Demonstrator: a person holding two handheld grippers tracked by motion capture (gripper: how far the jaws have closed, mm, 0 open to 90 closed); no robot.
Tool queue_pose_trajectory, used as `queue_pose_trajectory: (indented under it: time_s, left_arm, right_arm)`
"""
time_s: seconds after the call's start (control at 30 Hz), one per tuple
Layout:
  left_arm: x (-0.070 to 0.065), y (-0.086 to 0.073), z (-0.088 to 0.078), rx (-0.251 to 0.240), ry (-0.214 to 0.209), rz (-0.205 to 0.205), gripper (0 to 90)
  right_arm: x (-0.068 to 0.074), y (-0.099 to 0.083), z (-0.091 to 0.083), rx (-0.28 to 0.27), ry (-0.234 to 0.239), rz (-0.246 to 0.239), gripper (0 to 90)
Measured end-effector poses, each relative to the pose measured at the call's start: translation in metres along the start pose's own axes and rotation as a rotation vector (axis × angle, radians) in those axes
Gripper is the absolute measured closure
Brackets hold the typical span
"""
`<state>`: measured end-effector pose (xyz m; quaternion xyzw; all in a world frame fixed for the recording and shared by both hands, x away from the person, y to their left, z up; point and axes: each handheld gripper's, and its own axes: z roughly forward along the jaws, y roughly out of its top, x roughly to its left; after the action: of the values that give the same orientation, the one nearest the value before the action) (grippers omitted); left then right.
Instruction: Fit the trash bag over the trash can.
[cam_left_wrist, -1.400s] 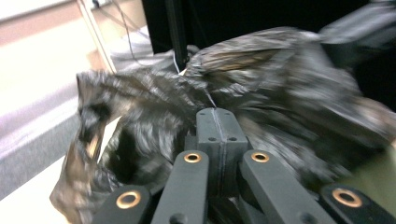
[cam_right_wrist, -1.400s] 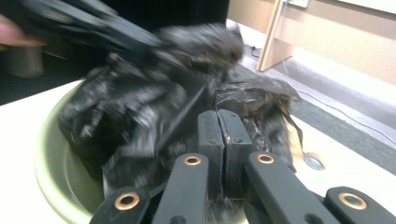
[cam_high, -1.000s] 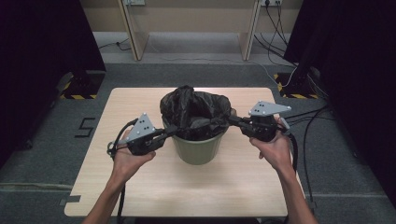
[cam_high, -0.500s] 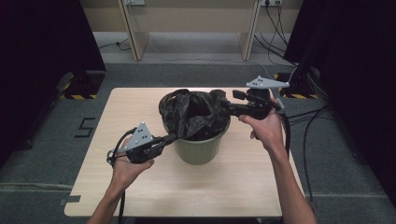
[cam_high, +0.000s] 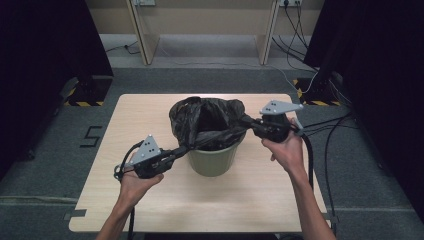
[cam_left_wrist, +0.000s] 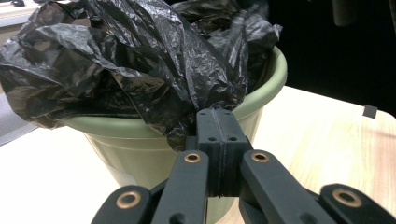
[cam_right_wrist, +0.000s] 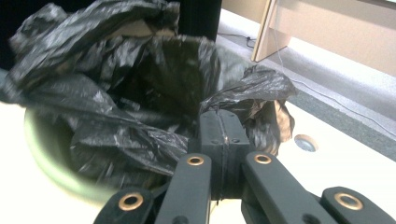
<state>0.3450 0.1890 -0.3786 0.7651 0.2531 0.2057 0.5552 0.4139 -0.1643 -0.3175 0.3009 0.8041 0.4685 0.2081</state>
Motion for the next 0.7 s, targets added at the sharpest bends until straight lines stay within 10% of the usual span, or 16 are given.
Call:
queue_pose_trajectory:
  time_s: [0.2,0.7]
  left_arm:
    - [-0.005,-0.007,0.004,0.018,-0.017,0.003,89.8]
    - [-0.007,-0.044,0.013,0.087,-0.025,-0.036,89.8]
  right_arm:
    - [0.004,-0.032,-0.015,-0.055,0.013,0.04,90.0]
    - [0.018,-0.077,0.019,0.078,0.058,0.036,90.0]
